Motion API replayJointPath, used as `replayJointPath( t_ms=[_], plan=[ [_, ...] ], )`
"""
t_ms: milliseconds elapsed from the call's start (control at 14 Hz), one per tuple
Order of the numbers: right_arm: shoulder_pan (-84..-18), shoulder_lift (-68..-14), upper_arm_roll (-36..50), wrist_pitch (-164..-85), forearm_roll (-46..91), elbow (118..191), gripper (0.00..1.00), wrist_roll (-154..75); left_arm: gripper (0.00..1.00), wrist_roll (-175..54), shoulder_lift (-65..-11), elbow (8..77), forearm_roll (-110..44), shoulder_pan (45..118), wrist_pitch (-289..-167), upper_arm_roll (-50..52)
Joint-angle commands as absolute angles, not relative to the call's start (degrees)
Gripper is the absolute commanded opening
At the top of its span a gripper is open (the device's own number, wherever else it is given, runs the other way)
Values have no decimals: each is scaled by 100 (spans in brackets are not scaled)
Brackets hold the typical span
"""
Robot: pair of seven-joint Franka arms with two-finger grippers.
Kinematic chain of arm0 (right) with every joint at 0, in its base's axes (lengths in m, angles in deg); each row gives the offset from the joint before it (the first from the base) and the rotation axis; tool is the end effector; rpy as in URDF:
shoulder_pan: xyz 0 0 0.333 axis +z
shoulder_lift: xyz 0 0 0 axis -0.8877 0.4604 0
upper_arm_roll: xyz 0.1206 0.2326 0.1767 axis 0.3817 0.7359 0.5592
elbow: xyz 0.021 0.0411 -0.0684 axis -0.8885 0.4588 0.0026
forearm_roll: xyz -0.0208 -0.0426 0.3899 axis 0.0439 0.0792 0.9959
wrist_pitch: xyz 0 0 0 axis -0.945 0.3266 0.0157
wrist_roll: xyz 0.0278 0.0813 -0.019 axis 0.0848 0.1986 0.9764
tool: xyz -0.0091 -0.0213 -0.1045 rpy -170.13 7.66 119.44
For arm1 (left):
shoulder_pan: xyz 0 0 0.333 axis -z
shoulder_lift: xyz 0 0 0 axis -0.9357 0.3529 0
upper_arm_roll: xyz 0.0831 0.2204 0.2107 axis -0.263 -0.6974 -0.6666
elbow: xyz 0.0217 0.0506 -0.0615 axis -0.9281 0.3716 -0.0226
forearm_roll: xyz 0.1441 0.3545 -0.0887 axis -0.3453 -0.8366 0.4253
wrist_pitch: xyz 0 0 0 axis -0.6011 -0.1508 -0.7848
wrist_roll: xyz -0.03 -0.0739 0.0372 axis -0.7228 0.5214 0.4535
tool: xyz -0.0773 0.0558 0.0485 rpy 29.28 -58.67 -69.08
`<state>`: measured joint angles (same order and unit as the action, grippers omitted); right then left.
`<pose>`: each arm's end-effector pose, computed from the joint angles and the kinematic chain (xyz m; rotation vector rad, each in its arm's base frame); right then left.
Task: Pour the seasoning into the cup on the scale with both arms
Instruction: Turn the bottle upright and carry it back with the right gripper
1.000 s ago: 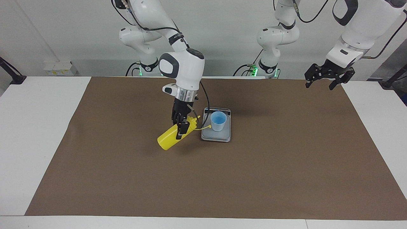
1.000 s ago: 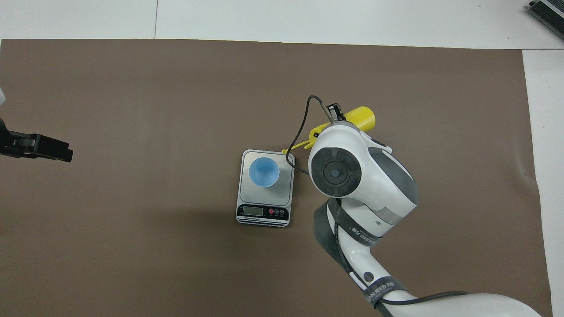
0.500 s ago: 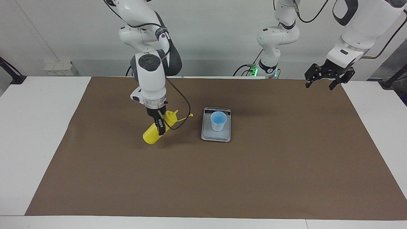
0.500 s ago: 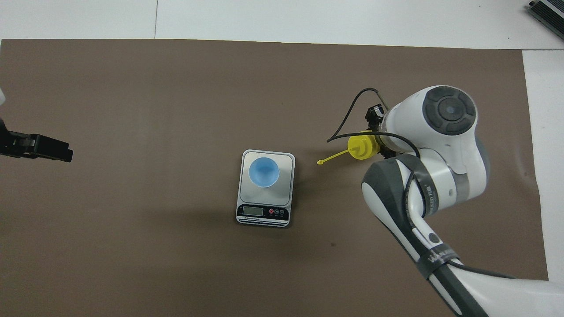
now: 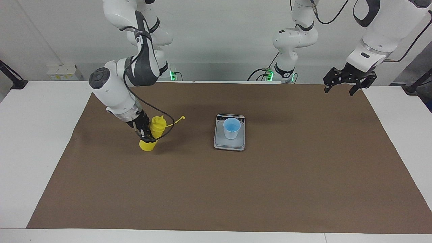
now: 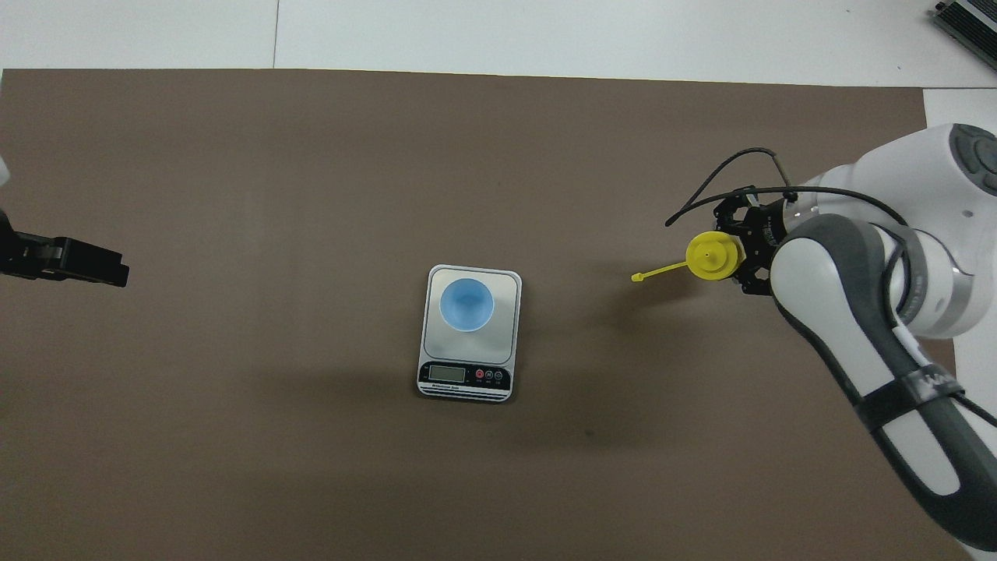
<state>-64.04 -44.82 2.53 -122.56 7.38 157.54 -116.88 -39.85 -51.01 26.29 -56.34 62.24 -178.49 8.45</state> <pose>0.6037 0.0280 0.4113 -2.3402 1.7946 0.2731 0.5356 -0.0358 0.6222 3.1001 -0.2268 -0.0441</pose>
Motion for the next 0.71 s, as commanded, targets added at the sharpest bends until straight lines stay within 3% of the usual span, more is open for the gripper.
replayJointPath(
  t_ms=[0,643],
  plan=[
    [-6881,-4546,333,-12053,1498,15812,0,-11559,100,-3986,-5232,2740,-5720,6151,-17788,881],
    [-7893,-3843,333,-11271,2854,15698,0,-10216,100,-3986,-5232,2740,-5720,6151,-17788,881]
  ],
)
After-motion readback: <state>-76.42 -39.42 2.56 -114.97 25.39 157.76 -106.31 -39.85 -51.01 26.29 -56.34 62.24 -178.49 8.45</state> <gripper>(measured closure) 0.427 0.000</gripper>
